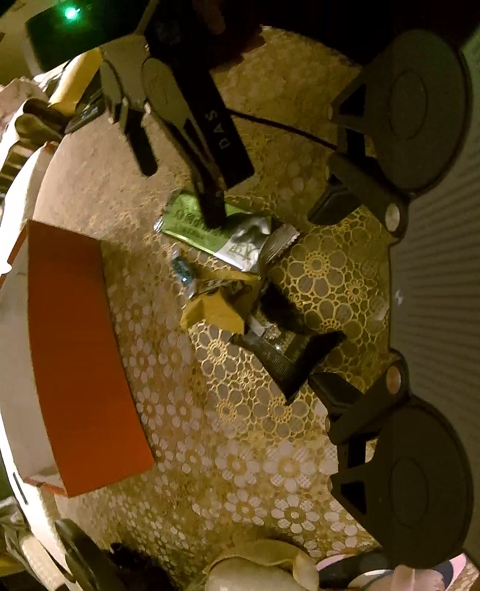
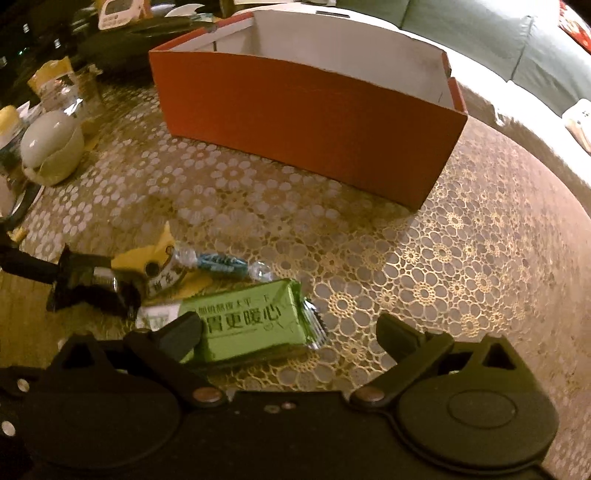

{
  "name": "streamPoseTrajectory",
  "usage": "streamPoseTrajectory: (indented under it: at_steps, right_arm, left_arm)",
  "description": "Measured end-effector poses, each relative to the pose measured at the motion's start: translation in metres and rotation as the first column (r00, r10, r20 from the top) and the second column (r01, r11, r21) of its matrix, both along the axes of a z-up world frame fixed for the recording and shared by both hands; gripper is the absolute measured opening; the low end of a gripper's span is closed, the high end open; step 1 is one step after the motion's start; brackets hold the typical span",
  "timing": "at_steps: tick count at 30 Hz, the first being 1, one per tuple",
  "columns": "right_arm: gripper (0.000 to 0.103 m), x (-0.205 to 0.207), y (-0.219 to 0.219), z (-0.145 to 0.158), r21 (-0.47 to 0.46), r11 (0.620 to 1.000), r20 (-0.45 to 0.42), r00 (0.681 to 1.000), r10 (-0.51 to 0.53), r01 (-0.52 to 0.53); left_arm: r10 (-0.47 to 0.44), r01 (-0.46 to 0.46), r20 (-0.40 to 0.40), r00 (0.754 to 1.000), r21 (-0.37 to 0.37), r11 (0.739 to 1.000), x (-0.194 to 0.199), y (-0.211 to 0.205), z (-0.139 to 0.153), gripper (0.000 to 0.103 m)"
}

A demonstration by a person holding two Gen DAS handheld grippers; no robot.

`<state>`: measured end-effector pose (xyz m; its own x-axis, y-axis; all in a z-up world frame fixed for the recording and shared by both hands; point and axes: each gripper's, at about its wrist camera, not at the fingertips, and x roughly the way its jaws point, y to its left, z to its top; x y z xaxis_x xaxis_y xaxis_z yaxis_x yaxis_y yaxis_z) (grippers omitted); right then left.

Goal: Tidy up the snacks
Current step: 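Grasp the dark wrapped bar with the left gripper while the right gripper grasps the green packet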

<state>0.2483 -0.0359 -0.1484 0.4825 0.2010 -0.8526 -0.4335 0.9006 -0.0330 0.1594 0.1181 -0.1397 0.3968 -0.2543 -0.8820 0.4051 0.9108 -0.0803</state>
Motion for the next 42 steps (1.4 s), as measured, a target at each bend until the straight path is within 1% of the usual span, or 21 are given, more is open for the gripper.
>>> streamPoseTrajectory:
  at_steps: [4,6,8,11,14,18,21,23,24,26,29,32,34,37,38,40,42]
  right_arm:
    - [0.1,0.003,-0.006,0.007,0.06,0.996,-0.04,0.997,-0.063,0.065]
    - [0.1,0.005,-0.008,0.008,0.096,0.989,-0.071,0.992,-0.102,0.108]
    - [0.1,0.007,-0.009,0.008,0.123,0.982,-0.098,0.987,-0.13,0.141]
    - [0.1,0.008,-0.008,0.007,0.133,0.979,-0.114,0.983,-0.142,0.157]
    - [0.1,0.011,-0.009,0.002,0.128,0.972,-0.14,0.974,-0.177,0.195]
    - [0.1,0.02,-0.012,-0.004,0.131,0.944,-0.208,0.94,-0.272,0.302]
    - [0.1,0.025,-0.009,-0.008,0.106,0.924,-0.22,0.915,-0.34,0.368]
    - [0.099,0.027,-0.008,-0.01,0.104,0.907,-0.231,0.897,-0.378,0.409]
    - [0.099,0.028,-0.007,-0.01,0.104,0.899,-0.235,0.889,-0.394,0.426]
    - [0.098,0.03,-0.004,-0.011,0.094,0.889,-0.231,0.879,-0.418,0.447]
    - [0.098,0.032,0.003,-0.011,0.081,0.89,-0.211,0.881,-0.425,0.449]
    - [0.097,0.029,0.013,-0.015,0.044,0.906,-0.19,0.894,-0.407,0.422]
    - [0.097,0.025,0.019,-0.016,0.028,0.921,-0.17,0.91,-0.378,0.388]
    - [0.095,0.016,0.019,-0.013,0.04,0.937,-0.13,0.932,-0.338,0.346]
    - [0.095,0.014,0.018,-0.013,0.032,0.942,-0.121,0.937,-0.327,0.333]
    - [0.095,0.009,0.016,-0.018,-0.027,0.955,-0.113,0.948,-0.297,0.296]
    - [0.095,0.001,0.007,-0.02,-0.02,0.962,-0.09,0.958,-0.273,0.272]
  left_arm:
    - [0.01,-0.011,0.042,0.999,0.007,1.0,0.007,0.002,0.01,0.087]
    - [-0.001,0.0,0.056,0.998,0.022,1.0,0.012,0.003,0.014,0.087]
    - [-0.031,0.03,0.056,0.998,0.032,0.999,0.02,0.003,0.017,0.087]
    - [-0.082,0.081,0.041,0.996,0.044,0.996,0.032,0.002,0.016,0.087]
    - [-0.102,0.102,0.008,0.995,0.052,0.993,0.041,0.001,0.007,0.087]
    - [-0.115,0.115,-0.014,0.993,0.046,0.992,0.042,-0.001,-0.003,0.086]
    - [-0.106,0.106,-0.018,0.994,0.042,0.993,0.041,-0.001,-0.006,0.077]
    - [-0.092,0.093,-0.017,0.996,0.041,0.995,0.04,-0.002,-0.008,0.068]
    - [-0.083,0.084,-0.016,0.996,0.041,0.996,0.04,-0.002,-0.009,0.066]
    - [-0.065,0.066,-0.022,0.998,0.042,0.997,0.039,-0.002,-0.011,0.054]
    - [-0.039,0.039,-0.017,0.999,0.034,0.999,0.035,0.0,-0.012,0.049]
    - [-0.007,0.007,-0.018,1.0,0.006,1.0,0.033,0.005,-0.012,0.041]
    - [0.013,-0.013,-0.018,1.0,-0.004,1.0,0.031,0.006,-0.012,0.04]
    - [0.03,-0.03,-0.013,0.999,-0.007,1.0,0.026,0.005,-0.012,0.039]
    - [0.037,-0.037,-0.011,0.999,-0.008,0.999,0.025,0.005,-0.012,0.039]
    - [0.049,-0.049,-0.011,0.999,-0.016,0.999,0.022,0.005,-0.012,0.038]
    - [0.059,-0.059,-0.01,0.998,-0.019,0.998,0.019,0.004,-0.012,0.038]
